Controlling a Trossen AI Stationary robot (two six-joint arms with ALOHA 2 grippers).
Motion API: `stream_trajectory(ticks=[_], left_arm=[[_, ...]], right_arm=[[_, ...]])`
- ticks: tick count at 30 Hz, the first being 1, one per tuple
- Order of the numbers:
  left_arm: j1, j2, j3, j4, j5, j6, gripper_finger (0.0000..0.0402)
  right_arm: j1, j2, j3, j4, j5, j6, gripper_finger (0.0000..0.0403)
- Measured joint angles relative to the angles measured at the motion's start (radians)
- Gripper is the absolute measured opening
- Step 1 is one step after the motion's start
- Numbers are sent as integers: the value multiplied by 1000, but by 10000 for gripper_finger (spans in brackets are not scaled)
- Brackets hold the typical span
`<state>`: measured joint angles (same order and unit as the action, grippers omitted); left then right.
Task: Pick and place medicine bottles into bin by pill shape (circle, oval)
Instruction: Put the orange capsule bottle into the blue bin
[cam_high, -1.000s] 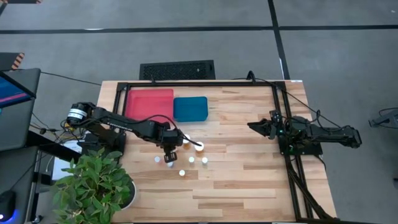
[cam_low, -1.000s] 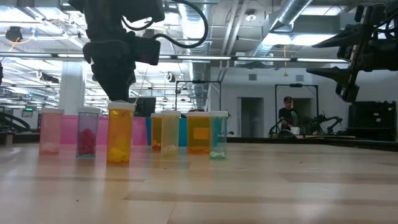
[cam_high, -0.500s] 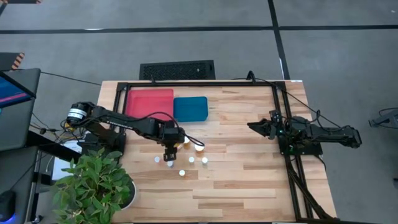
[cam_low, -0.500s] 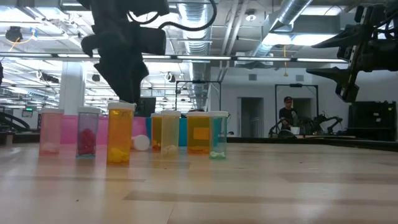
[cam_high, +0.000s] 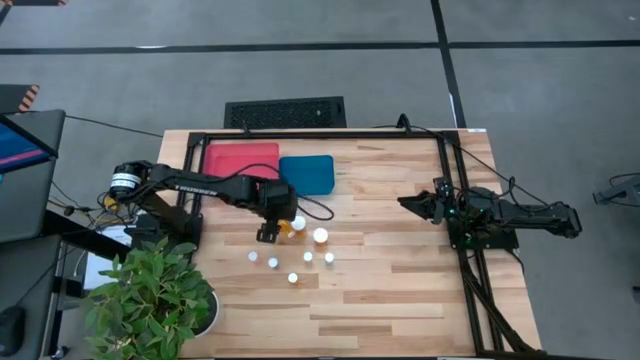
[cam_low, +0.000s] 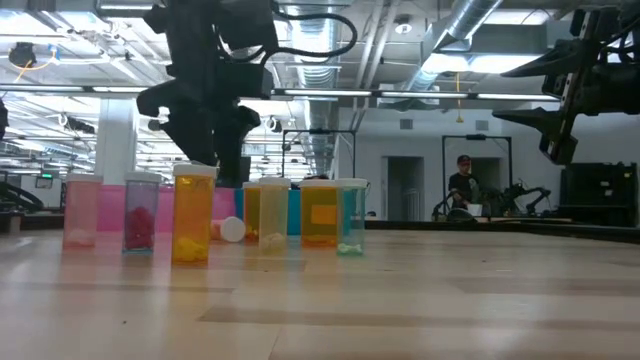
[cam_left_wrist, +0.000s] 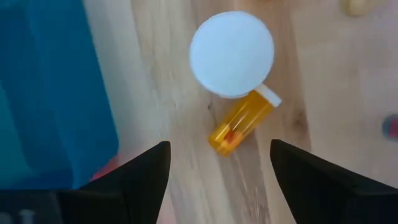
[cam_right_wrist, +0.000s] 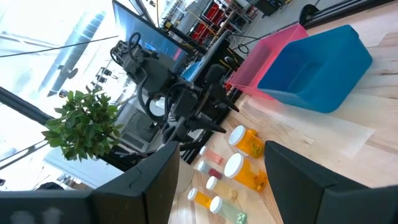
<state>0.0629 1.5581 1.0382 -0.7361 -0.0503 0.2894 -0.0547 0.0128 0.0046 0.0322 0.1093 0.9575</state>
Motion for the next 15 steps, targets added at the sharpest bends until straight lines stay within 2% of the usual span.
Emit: stream_trajectory(ticks=[10, 15], left_arm=[[40, 42, 1, 13, 94, 185, 265], [29, 117, 0, 18, 68, 230, 265]], right_arm=[[0, 0, 0, 0, 0, 3, 244], [2, 0, 0, 1, 0, 4, 244]])
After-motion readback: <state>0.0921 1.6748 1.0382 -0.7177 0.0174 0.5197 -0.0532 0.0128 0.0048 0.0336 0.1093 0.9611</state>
